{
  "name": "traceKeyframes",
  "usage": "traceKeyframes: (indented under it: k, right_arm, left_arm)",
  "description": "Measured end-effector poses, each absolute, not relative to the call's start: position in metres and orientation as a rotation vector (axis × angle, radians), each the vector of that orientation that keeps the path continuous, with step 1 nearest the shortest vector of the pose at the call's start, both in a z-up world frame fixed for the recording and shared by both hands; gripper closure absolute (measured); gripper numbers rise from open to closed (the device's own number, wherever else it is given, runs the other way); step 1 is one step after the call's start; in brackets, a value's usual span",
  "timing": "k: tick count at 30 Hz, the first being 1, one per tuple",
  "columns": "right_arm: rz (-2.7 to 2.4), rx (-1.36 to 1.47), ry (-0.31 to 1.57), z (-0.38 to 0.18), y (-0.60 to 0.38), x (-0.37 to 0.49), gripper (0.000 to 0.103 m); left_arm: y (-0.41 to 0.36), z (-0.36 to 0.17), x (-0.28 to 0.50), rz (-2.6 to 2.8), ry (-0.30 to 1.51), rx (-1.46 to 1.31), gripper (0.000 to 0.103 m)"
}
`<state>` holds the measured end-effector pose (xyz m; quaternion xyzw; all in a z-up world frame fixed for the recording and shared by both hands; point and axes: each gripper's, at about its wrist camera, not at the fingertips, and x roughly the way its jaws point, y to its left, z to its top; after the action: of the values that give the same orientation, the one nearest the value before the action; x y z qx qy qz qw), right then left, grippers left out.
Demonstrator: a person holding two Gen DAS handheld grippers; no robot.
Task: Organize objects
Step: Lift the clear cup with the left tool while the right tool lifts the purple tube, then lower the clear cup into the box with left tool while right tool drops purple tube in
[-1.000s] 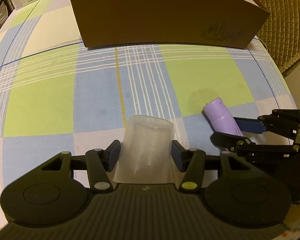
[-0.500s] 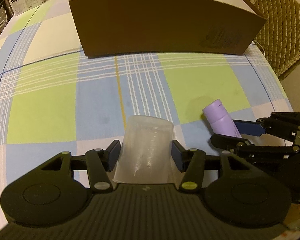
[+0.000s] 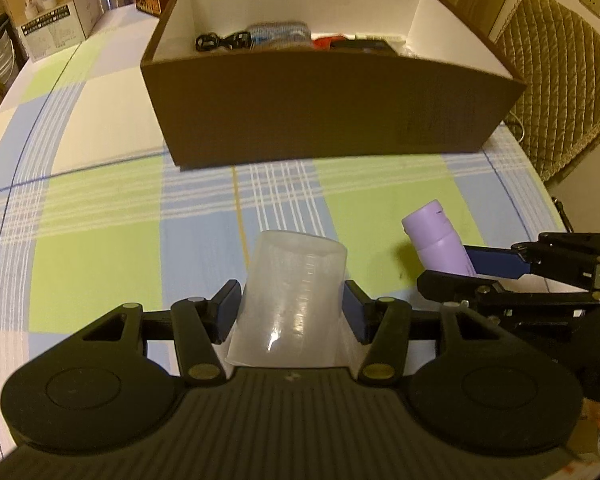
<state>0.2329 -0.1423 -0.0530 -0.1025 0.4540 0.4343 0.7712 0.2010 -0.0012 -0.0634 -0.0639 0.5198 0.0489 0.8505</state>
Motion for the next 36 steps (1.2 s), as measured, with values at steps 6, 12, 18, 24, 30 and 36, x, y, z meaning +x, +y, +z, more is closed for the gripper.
traceKeyframes:
  k: [6, 12, 18, 24, 30, 36]
  right_arm:
    - [0.953, -0.148, 0.966, -0.033, -0.137, 0.249, 0.072]
    - [0.955, -0.102, 0.929, -0.014, -0.126, 0.266, 0.072]
    - [0.957, -0.064, 0.895, 0.004, -0.113, 0.289, 0.072]
    - [0.945, -0.027, 0.879, 0.017, -0.100, 0.312, 0.072]
    - [0.933, 0.003, 0.855, 0.030, -0.086, 0.334, 0.072]
    - [0.918, 0.023, 0.846, 0.036, -0.069, 0.359, 0.072]
  left_arm:
    - [0.001, -0.046, 0.218, 0.096, 1.054, -0.124, 0.053]
    - [0.007, -0.027, 0.240, 0.090, 1.004, -0.112, 0.053]
    - [0.013, -0.009, 0.264, 0.088, 0.953, -0.092, 0.053]
    - [0.022, 0.005, 0.287, 0.090, 0.915, -0.078, 0.053]
    - [0.033, 0.012, 0.311, 0.097, 0.892, -0.077, 0.053]
    - [0.043, 0.010, 0.337, 0.097, 0.893, -0.078, 0.053]
